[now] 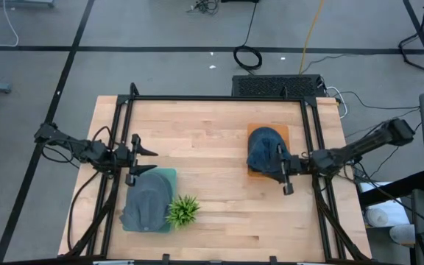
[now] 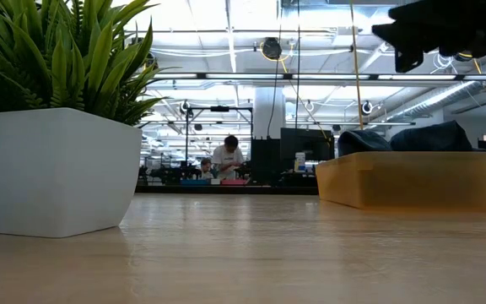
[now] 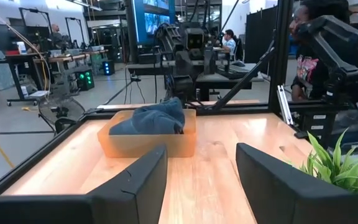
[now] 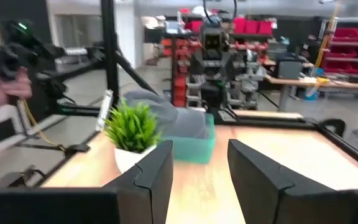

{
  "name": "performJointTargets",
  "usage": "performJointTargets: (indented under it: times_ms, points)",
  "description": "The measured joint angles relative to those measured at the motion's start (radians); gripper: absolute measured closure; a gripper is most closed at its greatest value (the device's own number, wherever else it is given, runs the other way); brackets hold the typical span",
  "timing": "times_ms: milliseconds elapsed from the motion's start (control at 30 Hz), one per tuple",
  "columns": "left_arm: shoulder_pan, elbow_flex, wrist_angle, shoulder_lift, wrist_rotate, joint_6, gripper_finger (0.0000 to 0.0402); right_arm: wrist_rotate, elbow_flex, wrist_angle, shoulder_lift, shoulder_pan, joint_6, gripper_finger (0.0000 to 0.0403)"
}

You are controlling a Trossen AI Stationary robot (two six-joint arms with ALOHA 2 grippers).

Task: Pick & Place hat
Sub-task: Return to Home Position

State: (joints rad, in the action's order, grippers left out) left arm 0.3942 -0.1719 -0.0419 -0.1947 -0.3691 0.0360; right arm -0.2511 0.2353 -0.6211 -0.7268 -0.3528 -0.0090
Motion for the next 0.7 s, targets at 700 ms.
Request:
performJointTargets:
  times_ms: [700]
  points:
    - [0.0, 0.0, 0.189, 0.191, 0.011, 0.018, 0.018, 0.071, -0.003, 0.439, 0.443, 0.047, -0.029, 0.0264]
